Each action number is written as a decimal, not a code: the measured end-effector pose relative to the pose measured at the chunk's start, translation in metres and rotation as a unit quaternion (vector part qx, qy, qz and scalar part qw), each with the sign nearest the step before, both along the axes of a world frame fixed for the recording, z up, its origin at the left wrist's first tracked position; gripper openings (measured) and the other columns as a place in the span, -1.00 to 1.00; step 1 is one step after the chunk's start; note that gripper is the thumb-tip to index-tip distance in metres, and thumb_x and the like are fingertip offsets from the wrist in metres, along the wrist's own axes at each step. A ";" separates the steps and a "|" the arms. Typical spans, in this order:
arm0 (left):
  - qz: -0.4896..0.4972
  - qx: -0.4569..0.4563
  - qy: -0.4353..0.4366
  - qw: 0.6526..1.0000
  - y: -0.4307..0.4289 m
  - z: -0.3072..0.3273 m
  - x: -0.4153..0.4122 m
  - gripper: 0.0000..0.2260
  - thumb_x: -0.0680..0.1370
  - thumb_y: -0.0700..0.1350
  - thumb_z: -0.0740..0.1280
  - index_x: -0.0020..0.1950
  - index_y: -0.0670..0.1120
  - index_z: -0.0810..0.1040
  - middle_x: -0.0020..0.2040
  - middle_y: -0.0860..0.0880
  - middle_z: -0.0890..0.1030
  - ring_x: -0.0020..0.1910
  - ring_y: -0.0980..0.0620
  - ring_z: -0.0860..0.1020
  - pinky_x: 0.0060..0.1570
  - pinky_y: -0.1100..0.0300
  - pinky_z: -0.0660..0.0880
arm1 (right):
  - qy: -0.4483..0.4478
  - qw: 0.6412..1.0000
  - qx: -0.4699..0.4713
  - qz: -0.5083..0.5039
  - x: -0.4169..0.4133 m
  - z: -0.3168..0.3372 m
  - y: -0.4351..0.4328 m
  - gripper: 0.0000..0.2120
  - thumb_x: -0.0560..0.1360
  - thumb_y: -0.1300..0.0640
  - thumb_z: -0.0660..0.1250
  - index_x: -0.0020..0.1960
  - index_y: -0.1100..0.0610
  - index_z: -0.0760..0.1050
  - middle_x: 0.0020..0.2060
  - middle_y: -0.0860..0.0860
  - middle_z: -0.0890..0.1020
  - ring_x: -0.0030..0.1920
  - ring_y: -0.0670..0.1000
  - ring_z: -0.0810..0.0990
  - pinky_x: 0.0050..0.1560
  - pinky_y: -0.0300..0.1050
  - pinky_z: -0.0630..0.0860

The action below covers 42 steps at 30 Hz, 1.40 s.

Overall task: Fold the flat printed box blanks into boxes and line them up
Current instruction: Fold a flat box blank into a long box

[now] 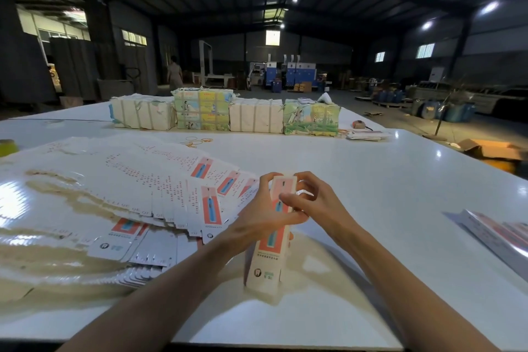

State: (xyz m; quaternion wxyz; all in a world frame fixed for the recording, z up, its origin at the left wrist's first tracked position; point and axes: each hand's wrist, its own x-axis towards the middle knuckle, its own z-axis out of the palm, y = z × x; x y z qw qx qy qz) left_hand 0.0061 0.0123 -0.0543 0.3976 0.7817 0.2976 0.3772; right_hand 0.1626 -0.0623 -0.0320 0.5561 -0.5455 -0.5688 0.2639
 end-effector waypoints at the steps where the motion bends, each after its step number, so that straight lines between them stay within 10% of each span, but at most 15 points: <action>1: -0.003 0.000 -0.007 1.000 0.000 0.000 0.000 -0.37 0.37 0.14 0.59 0.28 0.40 0.30 -0.03 0.23 0.61 0.03 0.32 0.66 -0.29 0.46 0.54 | 0.002 1.000 -0.004 0.005 0.000 -0.002 0.000 -0.71 0.54 -0.01 0.55 0.18 0.02 0.57 0.00 -0.07 0.74 -0.03 0.05 0.78 -0.07 -0.12 0.70; 5: -0.008 -0.006 -0.006 1.000 0.000 0.002 -0.002 -0.45 0.39 0.06 0.57 0.28 0.23 0.38 -0.06 0.22 0.64 -0.02 0.27 0.68 -0.24 0.47 0.53 | 0.035 0.999 -0.011 -0.011 -0.002 -0.002 0.002 -0.66 0.60 -0.15 0.45 0.18 0.08 0.53 -0.06 0.03 0.75 -0.14 0.09 0.76 -0.13 -0.12 0.68; 10: -0.042 -0.007 0.069 0.997 -0.003 0.007 -0.009 -0.37 0.45 0.15 0.55 0.31 0.48 0.22 0.01 0.49 0.51 0.06 0.49 0.56 -0.36 0.55 0.47 | 0.115 0.992 -0.015 -0.041 0.007 -0.004 0.004 -0.76 0.73 -0.04 0.27 0.28 0.10 0.44 -0.17 0.10 0.74 -0.38 0.12 0.63 -0.36 -0.08 0.59; 17: -0.047 -0.003 0.083 0.995 -0.004 0.010 -0.010 -0.32 0.40 0.16 0.55 0.16 0.66 0.13 -0.02 0.50 0.47 0.04 0.54 0.52 -0.40 0.57 0.44 | -0.017 0.998 0.054 -0.023 0.015 -0.001 0.003 -0.84 0.75 0.16 0.21 0.23 0.07 0.55 -0.21 0.11 0.74 -0.43 0.19 0.63 -0.42 -0.10 0.59; 23: -0.053 -0.049 0.054 0.996 0.001 0.008 -0.008 -0.28 0.41 0.04 0.58 0.20 0.59 0.16 -0.03 0.22 0.55 -0.21 0.09 0.75 -0.38 0.29 0.61 | -0.094 0.993 0.067 -0.029 0.014 -0.003 0.004 -0.81 0.78 0.08 0.14 0.25 0.01 0.52 -0.09 -0.04 0.72 -0.15 0.15 0.72 -0.13 -0.04 0.71; 34: -0.051 -0.043 0.128 0.990 -0.001 0.015 -0.009 -0.24 0.42 0.03 0.55 0.33 0.43 0.08 0.09 0.10 0.61 -0.20 0.13 0.75 -0.35 0.28 0.62 | 0.209 0.976 -0.002 -0.062 0.003 0.003 0.005 -0.67 0.76 0.12 0.20 0.14 0.21 0.72 -0.04 0.12 0.76 0.07 0.15 0.75 0.02 -0.02 0.71; 42: 0.010 0.035 0.157 0.987 -0.002 0.015 -0.013 -0.23 0.34 0.19 0.54 0.31 0.45 0.07 0.00 0.22 0.52 -0.20 0.08 0.73 -0.45 0.40 0.53 | 0.248 0.969 -0.017 0.000 0.004 0.003 0.004 -0.83 0.62 0.21 0.40 0.00 0.16 0.78 0.03 0.15 0.77 0.00 0.08 0.76 0.03 -0.11 0.68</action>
